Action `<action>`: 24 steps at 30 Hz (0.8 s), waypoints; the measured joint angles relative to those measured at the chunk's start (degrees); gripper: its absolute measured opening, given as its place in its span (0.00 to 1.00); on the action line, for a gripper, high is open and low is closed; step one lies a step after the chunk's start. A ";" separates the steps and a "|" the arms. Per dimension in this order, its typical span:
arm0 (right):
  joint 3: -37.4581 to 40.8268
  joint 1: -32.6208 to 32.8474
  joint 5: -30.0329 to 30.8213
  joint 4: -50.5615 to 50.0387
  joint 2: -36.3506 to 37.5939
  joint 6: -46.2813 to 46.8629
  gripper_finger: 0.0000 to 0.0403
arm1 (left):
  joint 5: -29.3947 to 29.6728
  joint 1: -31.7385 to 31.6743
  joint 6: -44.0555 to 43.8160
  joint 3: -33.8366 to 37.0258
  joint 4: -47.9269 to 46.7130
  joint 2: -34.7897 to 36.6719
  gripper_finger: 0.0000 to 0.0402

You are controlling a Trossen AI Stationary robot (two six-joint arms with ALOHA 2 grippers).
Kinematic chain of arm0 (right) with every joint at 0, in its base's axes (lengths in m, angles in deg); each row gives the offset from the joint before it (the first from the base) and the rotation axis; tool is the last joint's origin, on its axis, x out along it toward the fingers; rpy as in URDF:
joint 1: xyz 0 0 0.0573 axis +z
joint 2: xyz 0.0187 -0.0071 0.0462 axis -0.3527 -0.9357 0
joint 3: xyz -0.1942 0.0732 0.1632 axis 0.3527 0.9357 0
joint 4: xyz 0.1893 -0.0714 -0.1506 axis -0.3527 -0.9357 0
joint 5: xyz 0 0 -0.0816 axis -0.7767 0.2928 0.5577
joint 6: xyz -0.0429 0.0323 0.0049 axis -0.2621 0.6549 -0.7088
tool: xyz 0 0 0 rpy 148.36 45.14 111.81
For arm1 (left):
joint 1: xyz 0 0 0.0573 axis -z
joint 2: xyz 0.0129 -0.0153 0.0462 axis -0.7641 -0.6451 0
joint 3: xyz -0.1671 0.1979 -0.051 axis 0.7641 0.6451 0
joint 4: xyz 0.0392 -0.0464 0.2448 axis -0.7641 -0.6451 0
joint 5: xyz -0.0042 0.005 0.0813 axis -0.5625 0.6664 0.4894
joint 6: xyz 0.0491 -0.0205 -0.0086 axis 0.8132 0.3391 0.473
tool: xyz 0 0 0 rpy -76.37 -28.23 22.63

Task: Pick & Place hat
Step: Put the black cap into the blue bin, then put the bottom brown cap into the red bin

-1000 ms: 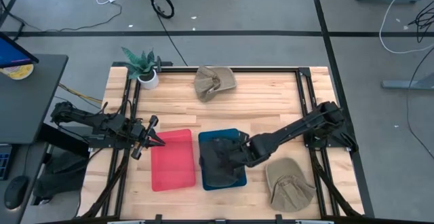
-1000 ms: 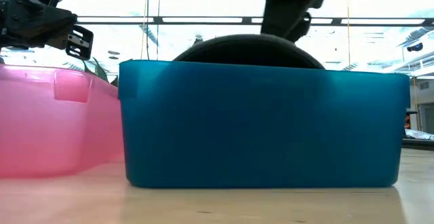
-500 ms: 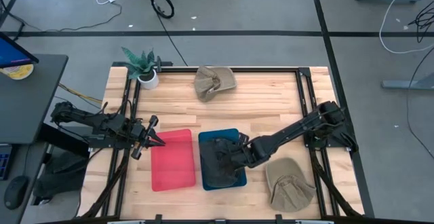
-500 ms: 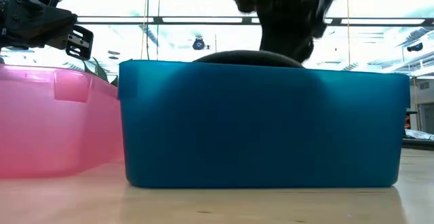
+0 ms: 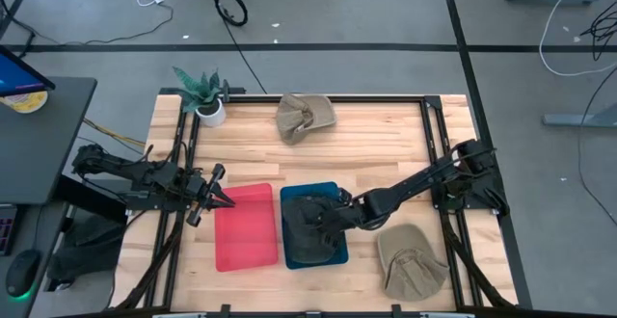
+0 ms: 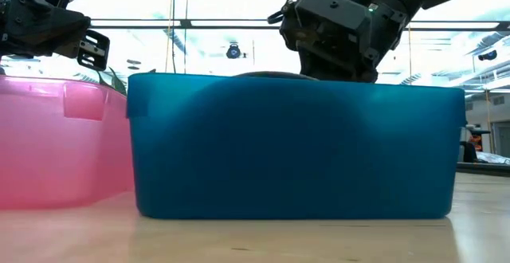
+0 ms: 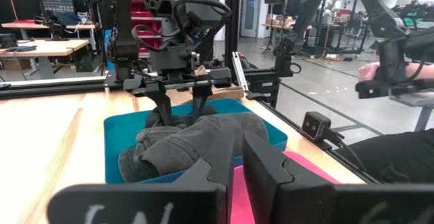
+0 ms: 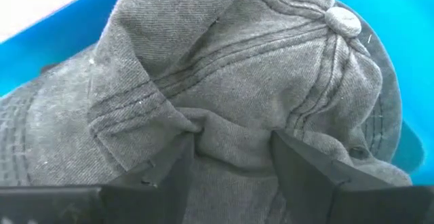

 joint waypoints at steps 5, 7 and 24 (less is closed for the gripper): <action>0.58 0.92 0.18 2.16 3.87 -0.49 0.51 | 0.02 0.01 0.00 0.01 0.02 0.00 0.09; 0.63 1.38 0.20 0.92 6.64 -0.24 0.51 | 0.00 -0.01 -0.01 -0.01 0.01 0.00 0.09; 0.41 8.72 10.43 0.31 17.58 0.46 0.51 | 0.00 0.01 0.01 0.00 0.03 0.00 0.09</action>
